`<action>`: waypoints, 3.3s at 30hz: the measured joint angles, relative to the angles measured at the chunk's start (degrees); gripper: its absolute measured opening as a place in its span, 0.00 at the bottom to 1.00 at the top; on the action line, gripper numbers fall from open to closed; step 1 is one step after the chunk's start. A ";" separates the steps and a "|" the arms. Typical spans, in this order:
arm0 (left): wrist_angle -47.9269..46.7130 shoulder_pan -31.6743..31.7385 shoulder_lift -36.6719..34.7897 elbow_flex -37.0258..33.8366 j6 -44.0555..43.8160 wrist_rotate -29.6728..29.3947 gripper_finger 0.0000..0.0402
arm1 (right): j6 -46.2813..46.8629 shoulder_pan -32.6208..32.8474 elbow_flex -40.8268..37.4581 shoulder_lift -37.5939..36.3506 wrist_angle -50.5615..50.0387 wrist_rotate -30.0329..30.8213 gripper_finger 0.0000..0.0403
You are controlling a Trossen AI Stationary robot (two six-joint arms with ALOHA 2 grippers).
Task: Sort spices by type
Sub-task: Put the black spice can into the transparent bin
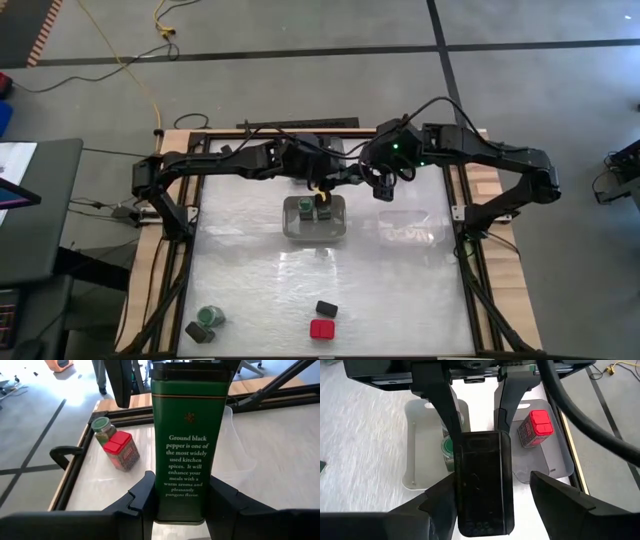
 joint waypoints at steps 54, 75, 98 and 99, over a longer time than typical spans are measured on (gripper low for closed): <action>10.50 0.11 -22.91 -24.63 -13.92 -6.93 0.55 | 3.53 -1.11 -20.13 -19.52 -22.17 3.89 0.39; 17.02 -6.06 -26.18 -29.92 -16.47 -13.16 0.55 | -3.45 -1.25 -45.92 -27.12 -9.62 0.35 0.39; 16.96 -6.06 -26.16 -29.92 -17.49 -13.66 0.55 | -6.61 -4.65 -49.09 -27.04 -6.77 0.26 0.39; 16.96 -6.06 -26.16 -29.92 -17.55 -13.66 0.55 | -6.52 -4.59 -49.09 -27.04 -7.13 0.22 0.39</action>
